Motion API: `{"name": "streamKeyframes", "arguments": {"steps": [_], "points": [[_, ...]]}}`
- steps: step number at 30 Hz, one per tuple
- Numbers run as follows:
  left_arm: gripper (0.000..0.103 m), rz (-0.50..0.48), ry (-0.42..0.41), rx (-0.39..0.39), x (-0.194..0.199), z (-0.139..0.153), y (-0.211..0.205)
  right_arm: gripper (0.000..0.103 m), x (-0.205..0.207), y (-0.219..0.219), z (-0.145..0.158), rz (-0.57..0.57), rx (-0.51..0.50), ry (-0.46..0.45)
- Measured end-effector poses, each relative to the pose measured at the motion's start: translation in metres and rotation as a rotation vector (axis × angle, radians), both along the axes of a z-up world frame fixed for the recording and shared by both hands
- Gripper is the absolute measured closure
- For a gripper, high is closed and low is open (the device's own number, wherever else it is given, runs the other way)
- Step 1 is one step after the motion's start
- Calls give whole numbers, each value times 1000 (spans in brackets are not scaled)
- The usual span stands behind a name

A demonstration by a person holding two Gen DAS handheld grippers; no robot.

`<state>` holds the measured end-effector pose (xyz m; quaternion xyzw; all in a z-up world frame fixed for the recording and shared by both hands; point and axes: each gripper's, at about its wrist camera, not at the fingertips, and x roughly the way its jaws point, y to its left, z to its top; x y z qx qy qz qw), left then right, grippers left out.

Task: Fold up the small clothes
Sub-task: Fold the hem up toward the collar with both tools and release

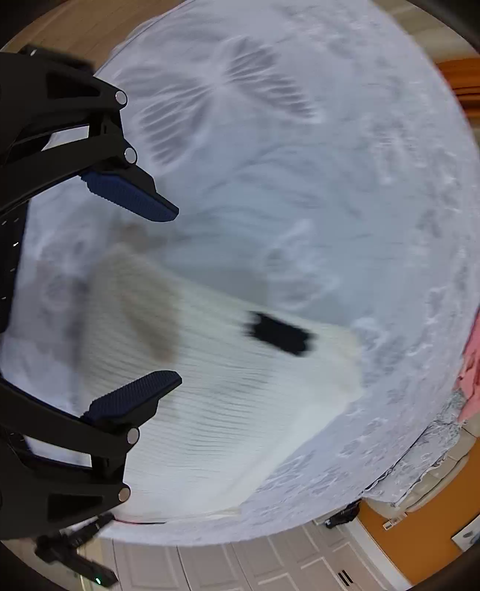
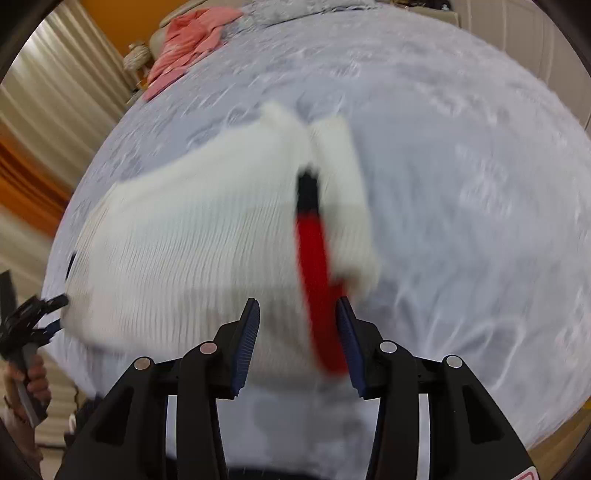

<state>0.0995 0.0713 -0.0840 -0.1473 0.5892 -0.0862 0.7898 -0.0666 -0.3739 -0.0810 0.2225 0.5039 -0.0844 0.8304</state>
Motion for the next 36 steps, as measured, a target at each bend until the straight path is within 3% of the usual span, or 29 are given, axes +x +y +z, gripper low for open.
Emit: {"name": "streamKeyframes", "arguments": {"steps": [2, 4, 5, 7, 9, 11, 15, 17, 18, 19, 20, 21, 22, 25, 27, 28, 29, 30, 31, 32, 34, 36], "points": [[28, 6, 32, -50, -7, -10, -2, 61, -4, 10, -8, 16, -4, 6], [57, 0, 76, -67, -9, -21, -7, 97, 0, 13, -11, 25, -19, 4], [65, 8, 91, -57, -8, -23, -7, 96, 0, 11, -9, 15, -19, 6], [80, 15, 104, -110, -7, -16, -2, 97, -4, 0, 9, -12, -9, -43], [82, -7, 82, -120, -8, 0, 5, 98, -23, -13, 30, -25, -46, -65], [83, -42, 71, -82, -12, 6, 6, 98, -41, -28, 30, -46, -38, -47], [83, -61, 138, -14, -20, -24, 0, 97, -48, -33, -22, -32, -10, 97], [80, -46, 121, -10, -24, -24, -1, 94, -46, -27, -22, -37, -25, 94], [77, -44, 110, -6, -25, -19, -2, 88, -45, -25, -15, -50, -16, 66], [68, -37, 94, -13, -27, -12, -2, 87, -44, -24, -9, -65, -16, 43], [60, -23, 77, -14, -31, -7, 0, 75, -44, -24, -3, -79, -21, 26], [43, -8, 53, -12, -32, -2, 2, 56, -41, -23, 1, -87, -32, 16], [25, 8, 26, -10, -33, 2, 4, 49, -39, -23, 2, -86, -38, 13], [15, 54, -5, -15, -32, 1, 5, 45, -27, -25, -14, -70, 21, 33], [13, 85, 65, -65, -25, -17, 3, 50, -20, -27, -32, -81, 93, 66], [17, 98, 112, -85, -20, -29, 2, 58, -18, -26, -39, -88, 105, 69], [22, 124, 133, -61, -18, -36, 1, 86, -15, -24, -40, -88, 110, 59], [36, 131, 125, -36, -19, -33, 1, 90, -14, -23, -37, -89, 153, 50], [75, 108, 117, -27, -19, -28, -1, 91, -14, -23, -32, -96, 155, 43], [87, 74, 134, -76, -18, -26, -2, 92, -14, -23, -23, -88, 145, 31], [90, 91, 164, -132, -23, -16, 7, 93, -22, -23, 0, -66, 127, 3], [90, 64, 157, -131, -32, -1, 15, 93, -36, -24, 18, -52, 133, -9]]}}
